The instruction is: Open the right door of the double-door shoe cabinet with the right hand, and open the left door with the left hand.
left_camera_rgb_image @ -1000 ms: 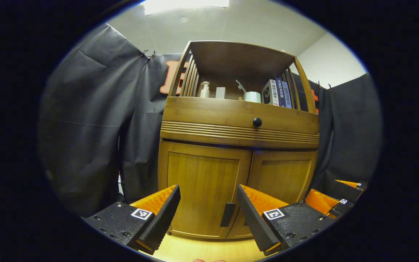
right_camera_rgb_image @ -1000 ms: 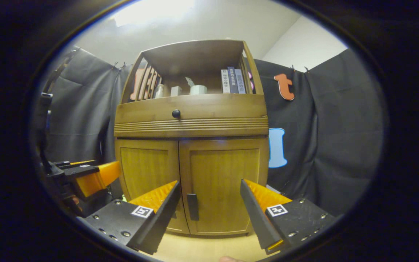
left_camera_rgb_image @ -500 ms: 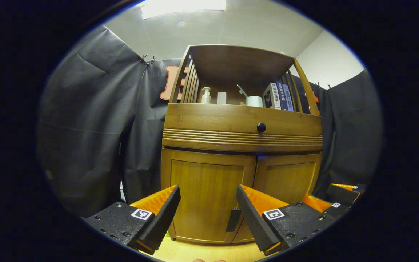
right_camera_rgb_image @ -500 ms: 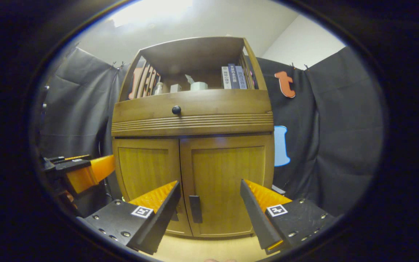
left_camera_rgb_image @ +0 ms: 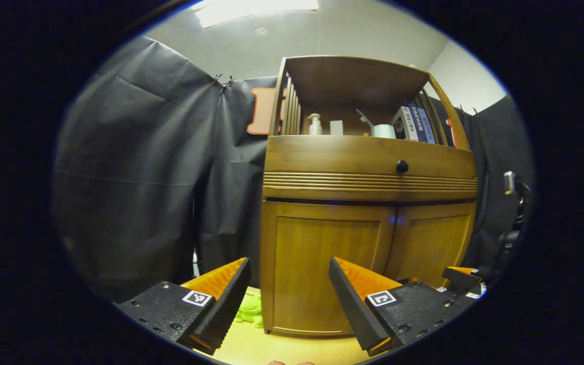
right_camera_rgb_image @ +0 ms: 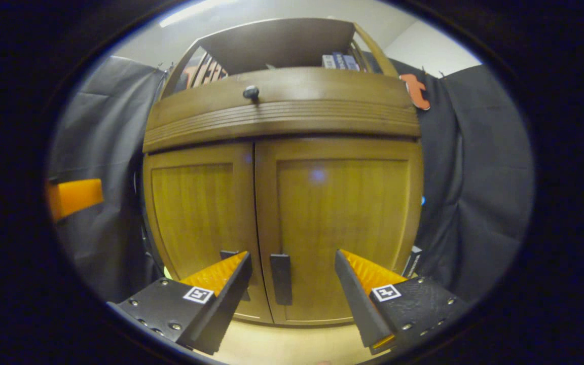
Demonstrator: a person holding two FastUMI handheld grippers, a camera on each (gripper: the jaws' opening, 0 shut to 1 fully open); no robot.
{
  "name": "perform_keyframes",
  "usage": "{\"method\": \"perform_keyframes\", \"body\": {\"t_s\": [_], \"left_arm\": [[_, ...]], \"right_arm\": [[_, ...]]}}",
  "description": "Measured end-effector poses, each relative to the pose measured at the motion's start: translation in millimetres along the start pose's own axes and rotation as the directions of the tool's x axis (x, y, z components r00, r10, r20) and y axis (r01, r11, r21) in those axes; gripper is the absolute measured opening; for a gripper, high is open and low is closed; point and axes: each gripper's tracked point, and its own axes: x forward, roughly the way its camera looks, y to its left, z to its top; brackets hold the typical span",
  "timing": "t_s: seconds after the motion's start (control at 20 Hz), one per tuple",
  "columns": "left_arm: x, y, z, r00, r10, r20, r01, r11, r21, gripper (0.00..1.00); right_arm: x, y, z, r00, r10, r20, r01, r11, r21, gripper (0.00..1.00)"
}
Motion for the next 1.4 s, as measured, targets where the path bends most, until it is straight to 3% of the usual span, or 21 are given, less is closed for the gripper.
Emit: {"method": "perform_keyframes", "body": {"t_s": [0.15, 0.2, 0.25, 0.4, 0.45, 0.5, 0.55, 0.65, 0.85, 0.9, 0.95, 1.4], "left_arm": [[-1.3, 25.6, -1.2, 0.998, 0.058, 0.000, -0.058, 0.998, 0.026, 0.95], [-2.1, 34.4, -2.4, 0.997, 0.080, -0.001, -0.080, 0.996, 0.035, 0.95], [-2.8, 42.5, -3.4, 0.995, 0.101, -0.004, -0.101, 0.994, 0.043, 0.92], [-5.1, 62.1, -5.1, 0.989, 0.149, -0.008, -0.149, 0.987, 0.060, 0.92], [-4.7, 66.1, -5.7, 0.987, 0.160, -0.012, -0.159, 0.985, 0.061, 0.92], [-4.7, 69.1, -6.9, 0.986, 0.167, -0.015, -0.166, 0.984, 0.062, 0.92], [-3.8, 70.4, -7.7, 0.985, 0.170, -0.019, -0.169, 0.984, 0.061, 0.92], [-2.2, 69.2, -9.3, 0.986, 0.164, -0.025, -0.163, 0.985, 0.054, 0.92], [-1.9, 59.2, -10.1, 0.991, 0.131, -0.029, -0.130, 0.991, 0.036, 0.92], [-2.3, 56.6, -9.4, 0.992, 0.124, -0.028, -0.123, 0.992, 0.033, 0.95], [-2.8, 55.1, -9.5, 0.993, 0.117, -0.028, -0.116, 0.993, 0.031, 0.92], [-20.0, 30.6, -3.9, 0.999, 0.043, -0.024, -0.043, 0.999, -0.007, 0.92]], "right_arm": [[33.8, 12.7, -21.1, 0.998, 0.019, -0.065, -0.019, 1.000, 0.001, 0.96], [43.5, 16.0, -29.7, 0.996, 0.023, -0.084, -0.023, 1.000, -0.003, 0.87], [52.9, 17.3, -36.2, 0.995, 0.015, -0.103, -0.016, 1.000, -0.008, 0.88], [68.3, 18.6, -57.8, 0.989, 0.001, -0.151, -0.001, 1.000, 0.000, 0.66], [68.5, 12.2, -55.6, 0.988, -0.046, -0.146, 0.044, 0.999, -0.015, 0.66], [72.7, 7.5, -53.8, 0.988, -0.050, -0.145, 0.048, 0.999, -0.016, 0.46], [71.5, 5.0, -52.6, 0.987, -0.063, -0.151, 0.062, 0.998, -0.014, 0.33], [67.6, 4.2, -46.2, 0.985, -0.087, -0.149, 0.088, 0.996, 0.002, 0.35], [66.9, 3.2, -48.5, 0.983, -0.104, -0.153, 0.107, 0.994, 0.016, 0.27], [65.6, 2.5, -49.3, 0.982, -0.110, -0.153, 0.114, 0.993, 0.017, 0.28], [63.6, 0.8, -50.2, 0.982, -0.117, -0.148, 0.120, 0.993, 0.010, 0.29], [36.5, -3.3, -40.3, 0.981, -0.144, -0.128, 0.149, 0.989, 0.027, 0.27]]}}
